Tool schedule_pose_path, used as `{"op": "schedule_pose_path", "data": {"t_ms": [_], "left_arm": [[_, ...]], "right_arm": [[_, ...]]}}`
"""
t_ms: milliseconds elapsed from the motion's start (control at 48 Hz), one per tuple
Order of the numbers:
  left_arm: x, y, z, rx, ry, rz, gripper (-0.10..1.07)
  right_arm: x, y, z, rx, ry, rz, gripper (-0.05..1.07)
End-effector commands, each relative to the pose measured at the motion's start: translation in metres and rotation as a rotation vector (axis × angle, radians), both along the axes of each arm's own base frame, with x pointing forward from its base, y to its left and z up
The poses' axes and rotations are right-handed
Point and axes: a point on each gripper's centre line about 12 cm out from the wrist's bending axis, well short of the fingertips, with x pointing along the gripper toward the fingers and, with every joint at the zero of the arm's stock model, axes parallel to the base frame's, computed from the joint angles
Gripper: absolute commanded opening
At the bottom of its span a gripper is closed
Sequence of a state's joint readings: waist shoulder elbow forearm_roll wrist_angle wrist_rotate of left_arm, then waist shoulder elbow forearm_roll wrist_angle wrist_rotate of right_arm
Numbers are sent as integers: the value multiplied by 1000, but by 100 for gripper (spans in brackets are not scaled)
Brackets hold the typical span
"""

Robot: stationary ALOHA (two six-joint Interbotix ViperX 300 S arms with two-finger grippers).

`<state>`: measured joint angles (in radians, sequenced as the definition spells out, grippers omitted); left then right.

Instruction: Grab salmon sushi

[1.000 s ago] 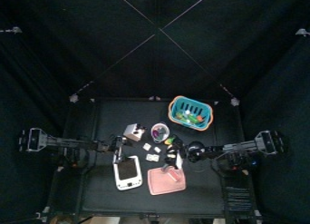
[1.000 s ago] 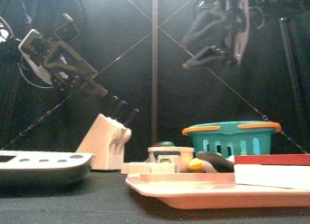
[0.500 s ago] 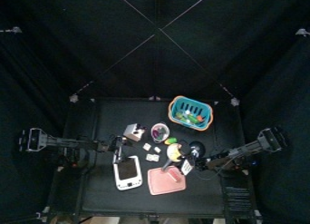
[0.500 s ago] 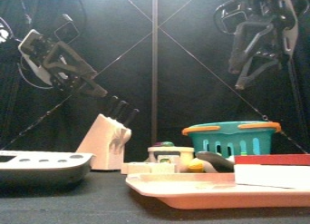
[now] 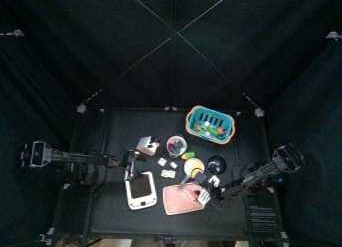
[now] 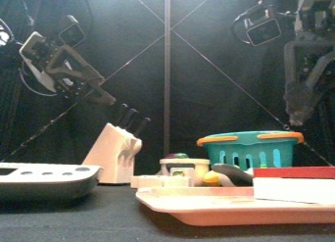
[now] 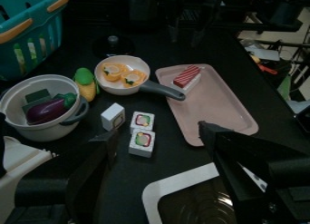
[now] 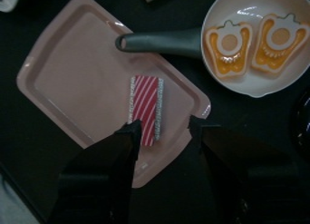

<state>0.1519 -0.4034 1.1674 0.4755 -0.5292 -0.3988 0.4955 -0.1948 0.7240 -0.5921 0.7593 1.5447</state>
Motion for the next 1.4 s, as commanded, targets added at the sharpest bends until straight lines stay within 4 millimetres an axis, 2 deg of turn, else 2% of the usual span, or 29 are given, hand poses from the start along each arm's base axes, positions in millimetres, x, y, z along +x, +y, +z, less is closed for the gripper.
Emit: {"op": "schedule_pose_path", "data": {"t_ms": [0,167,458,896,1375], "left_arm": [[2,0,4,0,-15,-1,102],[3,0,4,0,-15,-1,102],[2,0,4,1,-14,-2,102],[3,0,2,1,-8,0,102],[3,0,2,0,-6,0,102]], "right_arm": [[8,9,-1,5,5,10,82],[18,20,-11,-12,35,24,82],[23,20,-28,-36,79,18,82],[28,26,-40,-15,79,41,82],[30,15,-47,-25,98,13,81]]}}
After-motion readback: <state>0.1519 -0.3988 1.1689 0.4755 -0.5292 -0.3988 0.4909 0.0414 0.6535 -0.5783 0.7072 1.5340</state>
